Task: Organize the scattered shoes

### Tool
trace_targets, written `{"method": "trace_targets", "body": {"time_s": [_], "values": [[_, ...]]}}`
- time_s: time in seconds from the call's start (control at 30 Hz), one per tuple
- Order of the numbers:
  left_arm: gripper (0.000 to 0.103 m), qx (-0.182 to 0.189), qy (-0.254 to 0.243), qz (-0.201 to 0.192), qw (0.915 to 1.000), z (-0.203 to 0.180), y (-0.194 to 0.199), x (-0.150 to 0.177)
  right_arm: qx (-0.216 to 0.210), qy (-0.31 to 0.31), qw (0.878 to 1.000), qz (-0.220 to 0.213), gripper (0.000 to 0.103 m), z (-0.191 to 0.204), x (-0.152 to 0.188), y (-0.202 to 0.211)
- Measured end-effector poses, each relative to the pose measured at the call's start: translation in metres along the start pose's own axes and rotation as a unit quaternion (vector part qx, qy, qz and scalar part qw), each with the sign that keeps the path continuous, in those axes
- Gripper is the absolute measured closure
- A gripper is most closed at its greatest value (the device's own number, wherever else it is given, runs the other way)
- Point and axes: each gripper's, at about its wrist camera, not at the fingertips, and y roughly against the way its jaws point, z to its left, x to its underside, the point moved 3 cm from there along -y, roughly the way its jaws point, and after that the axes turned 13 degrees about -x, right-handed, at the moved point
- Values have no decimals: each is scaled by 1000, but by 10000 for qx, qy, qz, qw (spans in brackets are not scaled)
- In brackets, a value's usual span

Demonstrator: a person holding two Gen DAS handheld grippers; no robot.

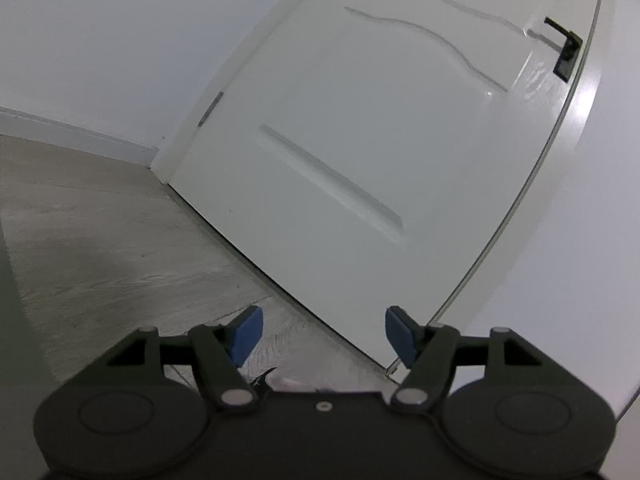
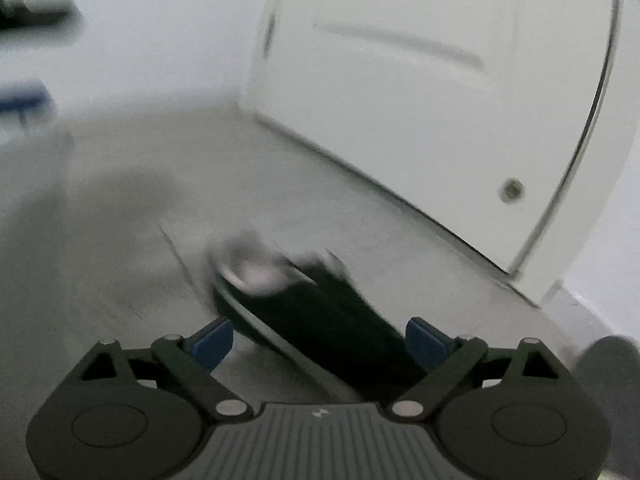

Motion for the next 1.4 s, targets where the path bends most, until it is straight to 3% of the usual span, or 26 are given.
{"method": "trace_targets", "body": {"time_s": [0.07,0.17,0.33,0.53,0.6,0.63,0.67,0.8,0.97,1.03,1.13,1.2,1.4], "values": [[34,-14,22,0,10000,2,1,1,-470,-619,9967,212,10,-24,-4,-17],[34,-48,98,18,9999,5,-1,1,-833,-1284,9877,331,11,-36,-9,-32],[34,-25,163,57,9998,6,-3,2,-839,-1935,9773,213,11,-31,-10,-44],[34,-31,144,16,9999,9,0,3,-1121,-2932,9481,503,11,-1,-15,-38],[34,-41,235,33,9997,12,-1,3,-1457,-3245,9327,590,11,5,-16,-29],[34,-35,279,50,9996,13,-1,3,-1536,-3272,9307,557,11,3,-16,-26],[34,-22,315,70,9995,15,-1,4,-1608,-3233,9316,422,11,2,-16,-18],[34,-10,293,84,9995,13,-2,5,-1416,-2483,9582,108,10,5,-14,-15],[34,5,318,62,9995,16,1,5,-426,-1373,9896,54,10,21,-24,-13],[34,23,364,99,9993,17,0,6,-362,-1226,9918,-30,10,18,-27,-9],[34,54,389,139,9991,18,-1,7,-532,-819,9950,219,9,13,-32,-26],[34,62,393,134,9991,18,0,7,-647,-884,9934,346,9,8,-31,-37],[34,142,697,137,9974,23,1,5,-244,-2372,9695,561,14,18,-23,-31]]}}
